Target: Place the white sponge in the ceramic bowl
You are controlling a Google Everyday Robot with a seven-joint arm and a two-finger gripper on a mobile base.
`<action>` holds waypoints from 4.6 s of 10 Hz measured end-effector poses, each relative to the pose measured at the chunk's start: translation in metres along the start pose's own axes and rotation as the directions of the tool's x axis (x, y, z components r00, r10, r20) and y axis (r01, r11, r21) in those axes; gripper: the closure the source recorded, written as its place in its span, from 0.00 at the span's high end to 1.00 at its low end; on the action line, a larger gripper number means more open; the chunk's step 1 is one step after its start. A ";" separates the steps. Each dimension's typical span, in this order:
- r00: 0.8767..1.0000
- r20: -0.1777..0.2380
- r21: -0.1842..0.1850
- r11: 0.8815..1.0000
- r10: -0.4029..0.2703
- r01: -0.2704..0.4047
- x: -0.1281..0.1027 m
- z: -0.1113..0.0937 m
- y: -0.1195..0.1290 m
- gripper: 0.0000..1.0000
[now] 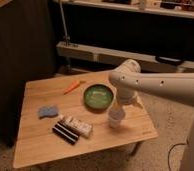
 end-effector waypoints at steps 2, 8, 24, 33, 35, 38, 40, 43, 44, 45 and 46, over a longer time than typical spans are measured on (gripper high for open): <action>1.000 0.000 0.000 1.000 0.000 0.000 0.000 0.000 0.000 0.80; 1.000 0.013 -0.002 1.000 -0.003 0.003 -0.003 -0.002 0.000 0.80; 0.743 0.530 -0.237 0.769 -0.410 0.593 -0.092 -0.189 0.059 0.80; 0.565 0.614 -0.219 0.569 -0.551 0.792 -0.096 -0.145 0.174 0.80; 0.563 0.615 -0.219 0.566 -0.553 0.795 -0.096 -0.146 0.177 0.80; 0.519 0.626 -0.196 0.527 -0.582 0.827 -0.100 -0.149 0.186 0.80; 0.438 0.634 -0.152 0.453 -0.637 0.879 -0.111 -0.154 0.216 0.80; 0.278 0.645 -0.094 0.288 -0.712 0.953 -0.132 -0.162 0.294 0.80; 0.221 0.648 -0.083 0.221 -0.729 0.972 -0.138 -0.162 0.323 0.80; 0.181 0.651 -0.078 0.172 -0.737 0.982 -0.142 -0.159 0.345 0.80; 0.127 0.656 -0.079 0.100 -0.744 0.992 -0.144 -0.151 0.374 0.80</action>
